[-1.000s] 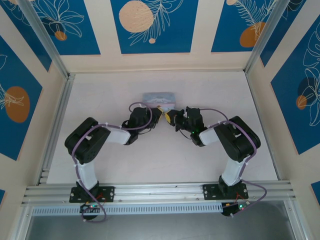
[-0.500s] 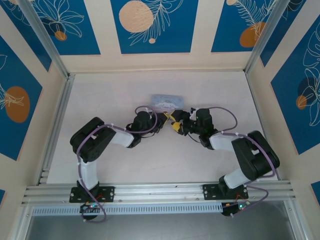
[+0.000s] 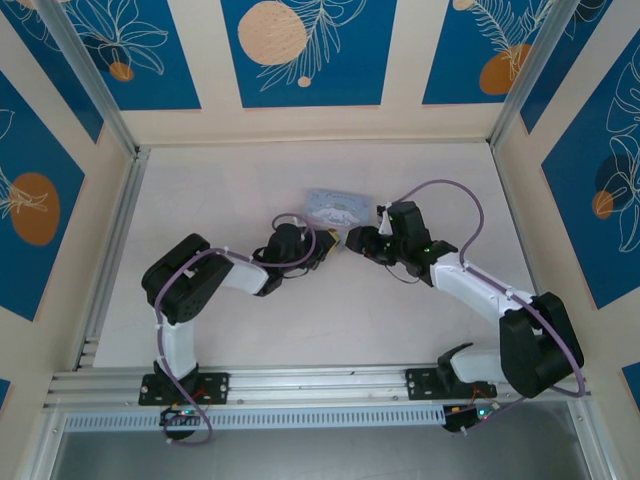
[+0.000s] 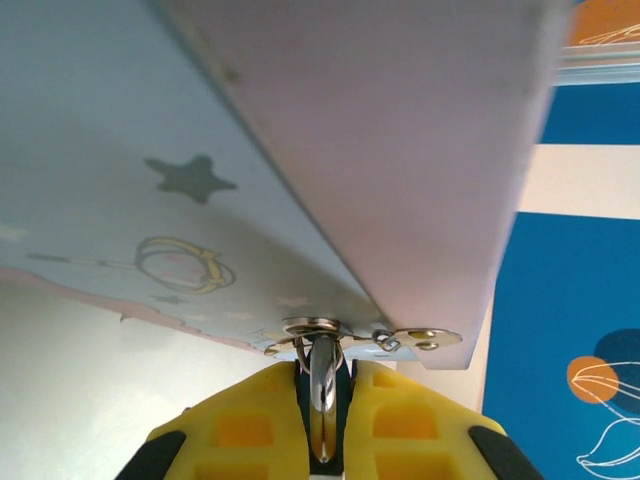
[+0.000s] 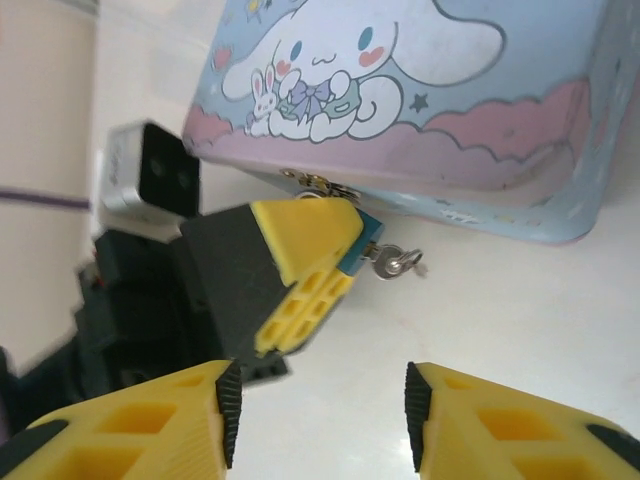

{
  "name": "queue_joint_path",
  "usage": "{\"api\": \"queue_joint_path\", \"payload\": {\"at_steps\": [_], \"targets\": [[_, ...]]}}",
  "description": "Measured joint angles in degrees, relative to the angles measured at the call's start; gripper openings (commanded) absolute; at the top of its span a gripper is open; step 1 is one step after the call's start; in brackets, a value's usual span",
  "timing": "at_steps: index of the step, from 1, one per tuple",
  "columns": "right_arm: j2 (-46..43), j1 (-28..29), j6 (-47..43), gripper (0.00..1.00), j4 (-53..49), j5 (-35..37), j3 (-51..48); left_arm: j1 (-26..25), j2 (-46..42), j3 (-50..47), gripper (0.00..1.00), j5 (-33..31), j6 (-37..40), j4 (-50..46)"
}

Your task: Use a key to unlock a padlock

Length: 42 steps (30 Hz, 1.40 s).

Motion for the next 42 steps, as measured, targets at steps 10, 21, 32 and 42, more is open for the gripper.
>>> {"api": "queue_joint_path", "payload": {"at_steps": [10, 21, 32, 42], "targets": [[5.75, 3.63, -19.12, 0.38, -8.2, 9.84, 4.79, 0.0, -0.04, 1.7, 0.0, 2.38, 0.66, -5.64], [12.87, 8.55, -26.08, 0.37, -8.81, 15.8, 7.5, 0.0, -0.04, 4.37, 0.0, 5.31, 0.63, -9.22], [15.39, 8.9, -26.91, 0.37, -8.83, 20.06, 8.92, 0.02, -0.04, 5.16, 0.0, 6.34, 0.61, -10.34], [18.45, 8.94, -26.99, 0.25, -9.22, 21.35, 10.84, 0.13, -0.04, 5.31, 0.0, 6.29, 0.59, -10.34]]}}
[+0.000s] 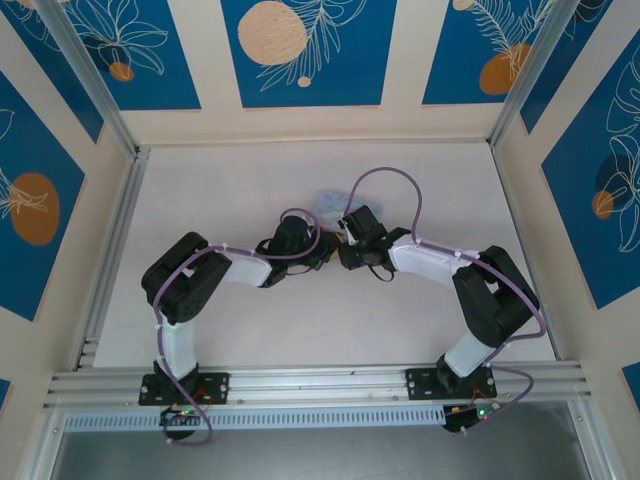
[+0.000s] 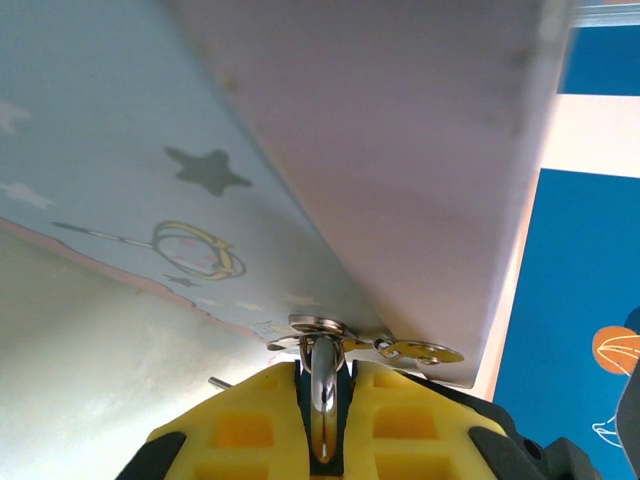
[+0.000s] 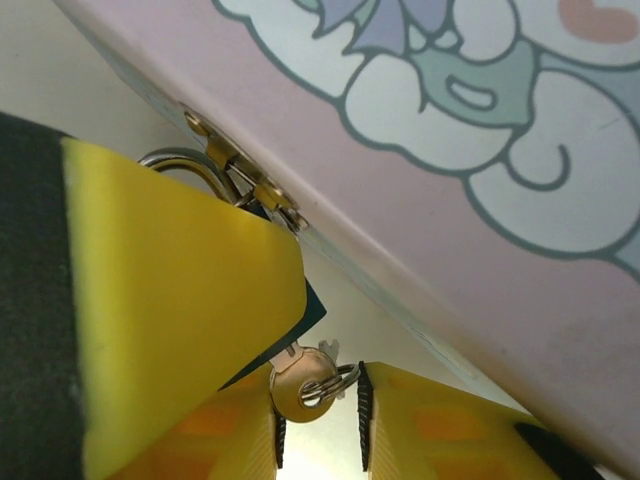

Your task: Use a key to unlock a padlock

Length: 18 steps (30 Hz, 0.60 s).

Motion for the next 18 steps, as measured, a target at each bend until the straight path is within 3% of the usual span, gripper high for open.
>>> {"api": "queue_joint_path", "payload": {"at_steps": [12, 13, 16, 18], "targets": [[0.02, -1.01, 2.86, 0.07, -1.33, -3.17, 1.09, 0.35, 0.0, 0.0, 0.0, -0.09, -0.39, 0.87], [0.0, -1.07, 3.1, 0.11, -1.33, -3.43, 1.09, 0.37, 0.0, 0.0, 0.0, -0.09, -0.39, 0.87], [-0.31, -1.49, 4.07, 0.41, -0.92, -4.83, 0.96, 0.35, 0.0, 0.0, 0.0, 0.0, -0.39, 1.07], [-1.55, -1.79, 4.37, 0.47, -0.66, -5.64, -0.09, 0.44, 0.0, 0.0, 0.0, -0.04, -0.63, 1.31]]}}
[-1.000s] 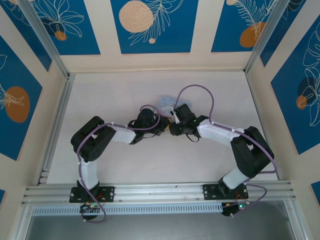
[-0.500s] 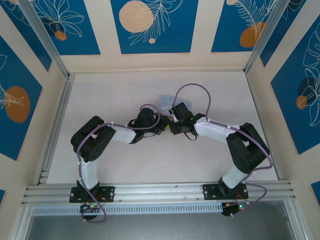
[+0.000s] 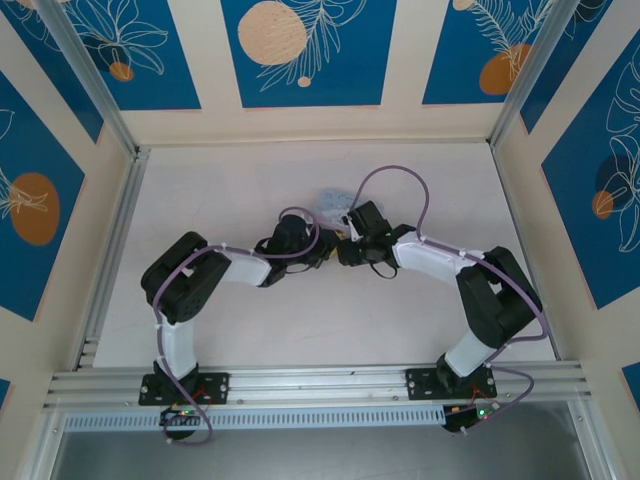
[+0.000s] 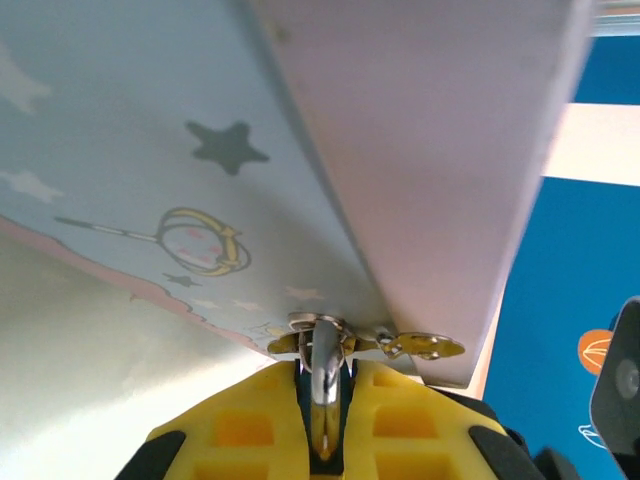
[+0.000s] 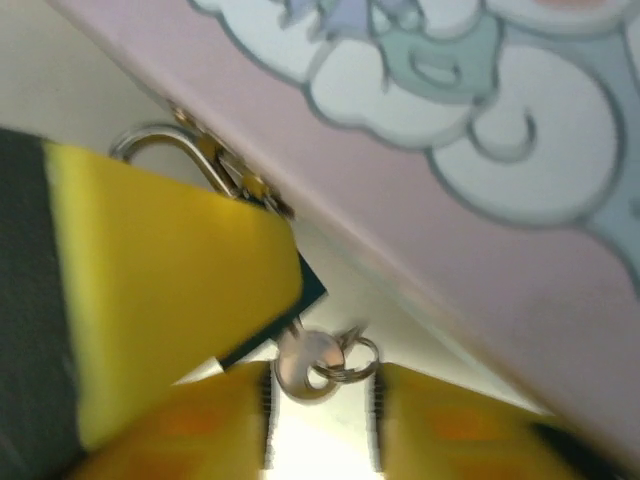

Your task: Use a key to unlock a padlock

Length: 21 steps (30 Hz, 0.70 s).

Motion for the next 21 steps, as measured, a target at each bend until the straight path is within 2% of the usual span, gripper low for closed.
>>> {"api": "queue_joint_path", "payload": {"at_steps": [8, 14, 17, 21], "targets": [[-8.94, -1.92, 5.03, 0.51, 3.78, -5.18, -6.16, -0.04, 0.0, -0.09, 0.0, 0.33, 1.46, -1.38], [-9.42, -3.98, 11.98, 0.51, 7.23, -10.4, -9.35, -0.09, 0.0, -1.99, 0.0, 0.48, 5.2, -3.76], [-9.07, -3.98, 15.3, 0.51, 9.05, -12.66, -10.08, -0.09, -0.22, -2.97, 0.11, 0.57, 6.58, -3.34], [-7.23, -3.98, 18.93, 0.51, 11.54, -14.69, -10.8, -0.09, -0.94, -4.33, 0.3, 0.68, 8.04, -3.3]]}}
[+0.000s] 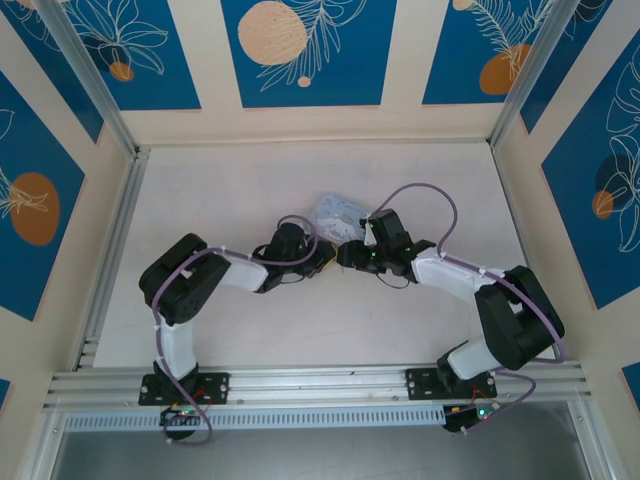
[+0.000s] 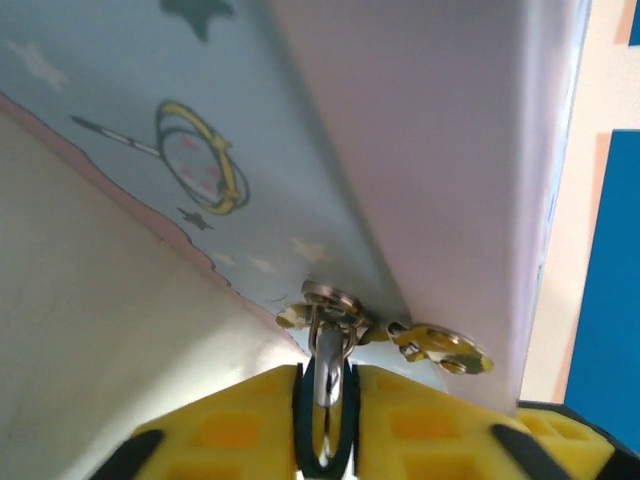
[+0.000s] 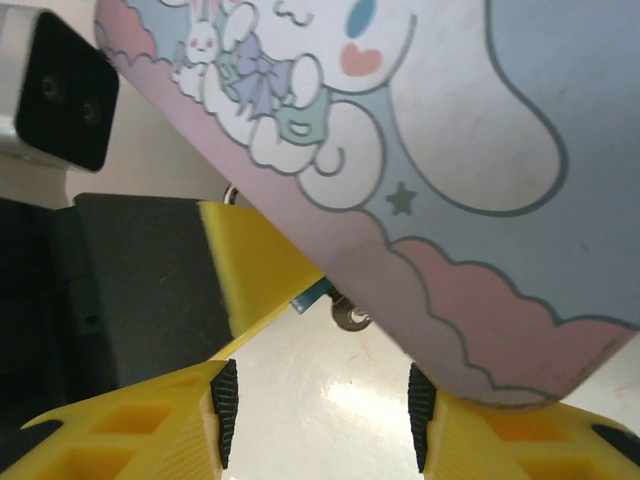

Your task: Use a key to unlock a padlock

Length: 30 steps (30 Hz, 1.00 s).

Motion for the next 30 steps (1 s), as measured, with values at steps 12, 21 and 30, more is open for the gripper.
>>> {"api": "queue_joint_path", "payload": {"at_steps": [12, 21, 30], "targets": [[3.3, -2.71, 5.62, 0.51, 3.13, -0.96, 0.24, 0.02, -9.31, -5.84, 0.73, -0.96, 3.78, -5.31], [10.27, -10.12, 5.81, 0.51, 3.32, -3.69, 9.49, 1.03, -20.39, -5.9, 0.94, -4.13, 10.25, -14.71], [7.5, -8.33, 6.29, 0.5, 7.19, -4.92, 3.61, 6.23, -19.5, 1.99, 1.0, -5.25, 17.05, -25.33]]}}
